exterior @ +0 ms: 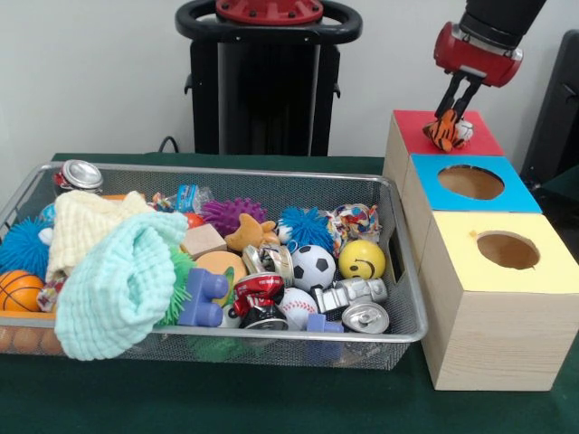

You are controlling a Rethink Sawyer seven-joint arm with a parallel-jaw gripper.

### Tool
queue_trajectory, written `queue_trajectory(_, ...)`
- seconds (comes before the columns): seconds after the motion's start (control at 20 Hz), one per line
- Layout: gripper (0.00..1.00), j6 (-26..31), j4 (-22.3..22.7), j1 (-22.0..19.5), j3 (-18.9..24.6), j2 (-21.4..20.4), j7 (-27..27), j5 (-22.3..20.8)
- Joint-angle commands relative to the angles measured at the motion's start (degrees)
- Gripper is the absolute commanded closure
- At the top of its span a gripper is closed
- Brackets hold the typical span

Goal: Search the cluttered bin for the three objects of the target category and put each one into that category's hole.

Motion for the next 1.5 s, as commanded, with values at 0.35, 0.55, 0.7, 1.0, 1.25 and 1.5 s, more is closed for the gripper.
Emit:
queue_trajectory(0.35, 1.0, -12.2, 8.91, -3.01, 5.6, 0.32, 10.84, 1.17)
queue_trajectory(0.55, 1.0, -14.79, 10.77, -3.76, 6.14, 0.35, 10.41, 0.97)
queue_trajectory(0.7, 1.0, -15.41, 11.45, -3.6, 6.03, 0.24, 10.42, 0.99)
queue_trajectory(1.0, 1.0, -17.1, 12.45, -3.34, 6.23, 0.75, 10.91, 1.41)
queue_trajectory(1.25, 1.0, -19.23, 13.16, -2.72, 6.56, 1.91, 11.76, 1.88)
queue_trajectory(1.5, 1.0, -18.67, 13.11, -1.42, 6.05, 1.8, 12.62, 2.39)
